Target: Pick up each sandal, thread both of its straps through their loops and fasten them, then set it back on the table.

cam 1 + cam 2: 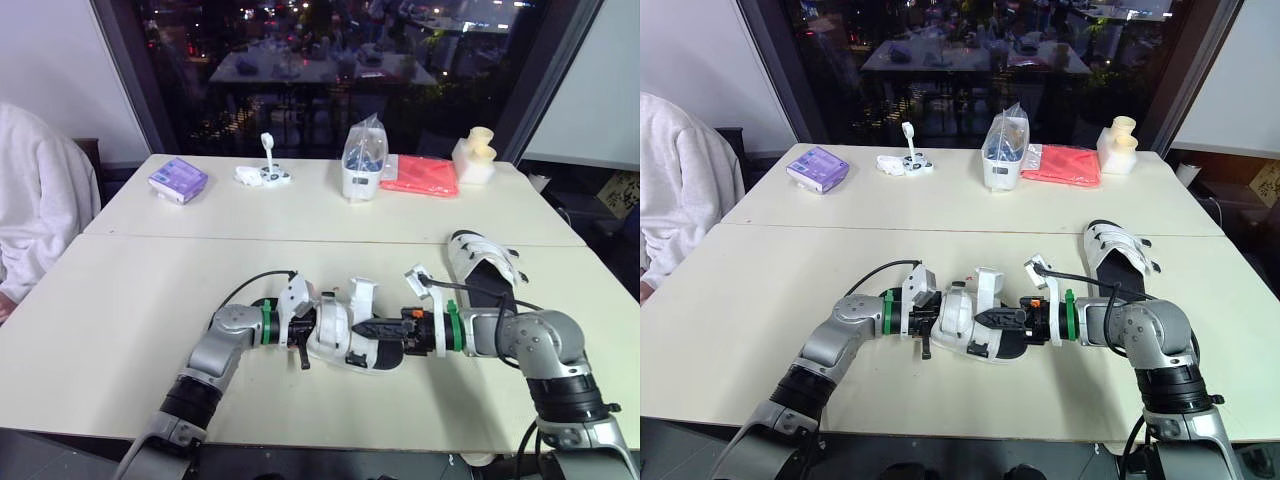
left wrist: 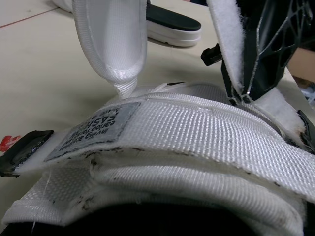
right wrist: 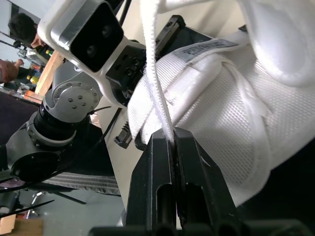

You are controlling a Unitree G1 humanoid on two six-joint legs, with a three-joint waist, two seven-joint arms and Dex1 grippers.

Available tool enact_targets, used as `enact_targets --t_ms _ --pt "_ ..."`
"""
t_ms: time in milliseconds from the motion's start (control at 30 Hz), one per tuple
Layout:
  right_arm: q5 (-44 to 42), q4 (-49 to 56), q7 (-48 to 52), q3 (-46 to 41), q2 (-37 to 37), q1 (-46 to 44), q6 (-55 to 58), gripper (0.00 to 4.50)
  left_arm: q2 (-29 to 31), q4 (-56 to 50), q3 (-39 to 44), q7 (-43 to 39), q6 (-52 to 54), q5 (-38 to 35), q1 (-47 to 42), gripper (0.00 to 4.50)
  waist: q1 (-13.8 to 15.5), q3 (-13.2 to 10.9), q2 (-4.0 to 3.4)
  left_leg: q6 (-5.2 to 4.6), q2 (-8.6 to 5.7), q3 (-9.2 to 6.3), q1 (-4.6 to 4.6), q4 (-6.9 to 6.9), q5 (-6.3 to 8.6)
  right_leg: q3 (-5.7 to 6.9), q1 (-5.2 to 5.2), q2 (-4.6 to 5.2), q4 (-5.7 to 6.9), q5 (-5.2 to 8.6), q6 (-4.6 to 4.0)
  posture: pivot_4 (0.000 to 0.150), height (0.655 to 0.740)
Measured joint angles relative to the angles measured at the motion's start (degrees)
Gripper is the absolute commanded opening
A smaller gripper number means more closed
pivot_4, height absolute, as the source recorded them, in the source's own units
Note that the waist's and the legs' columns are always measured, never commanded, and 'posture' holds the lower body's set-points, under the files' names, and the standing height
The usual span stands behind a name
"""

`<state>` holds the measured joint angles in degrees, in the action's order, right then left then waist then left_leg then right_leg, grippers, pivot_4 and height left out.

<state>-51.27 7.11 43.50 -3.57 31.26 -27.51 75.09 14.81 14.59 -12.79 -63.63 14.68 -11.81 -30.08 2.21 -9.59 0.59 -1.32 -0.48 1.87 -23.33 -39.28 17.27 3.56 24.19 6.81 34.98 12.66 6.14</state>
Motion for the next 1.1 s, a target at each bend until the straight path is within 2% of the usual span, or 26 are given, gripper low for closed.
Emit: enact_targets --t_ms 367,833,1100 --pt "6.04 7.26 1.08 2.82 0.76 4.41 -12.98 0.03 -0.03 0.01 0.05 0.09 -0.01 0.00 0.02 0.00 -0.10 0.00 0.00 0.00 0.00 0.00 0.00 0.00 0.00 0.00 0.01 -0.05 0.02 0.00 0.01 0.150 0.7400" --pt "4.12 14.06 -1.67 1.06 0.79 8.11 -13.76 0.03 -0.16 0.10 0.04 0.06 -0.18 0.01 0.02 0.00 -0.02 0.00 0.00 0.00 0.01 -0.01 0.00 0.00 0.00 0.00 0.01 -0.05 0.02 0.00 0.01 0.150 0.7400" --pt "3.76 14.28 -5.12 0.42 -1.05 9.73 -14.24 0.03 -0.20 0.19 0.05 0.04 -0.22 -0.01 0.02 0.00 -0.04 0.00 0.00 0.00 0.01 -0.01 0.01 0.00 0.00 0.00 0.01 -0.05 0.04 0.00 0.01 0.150 0.7400"
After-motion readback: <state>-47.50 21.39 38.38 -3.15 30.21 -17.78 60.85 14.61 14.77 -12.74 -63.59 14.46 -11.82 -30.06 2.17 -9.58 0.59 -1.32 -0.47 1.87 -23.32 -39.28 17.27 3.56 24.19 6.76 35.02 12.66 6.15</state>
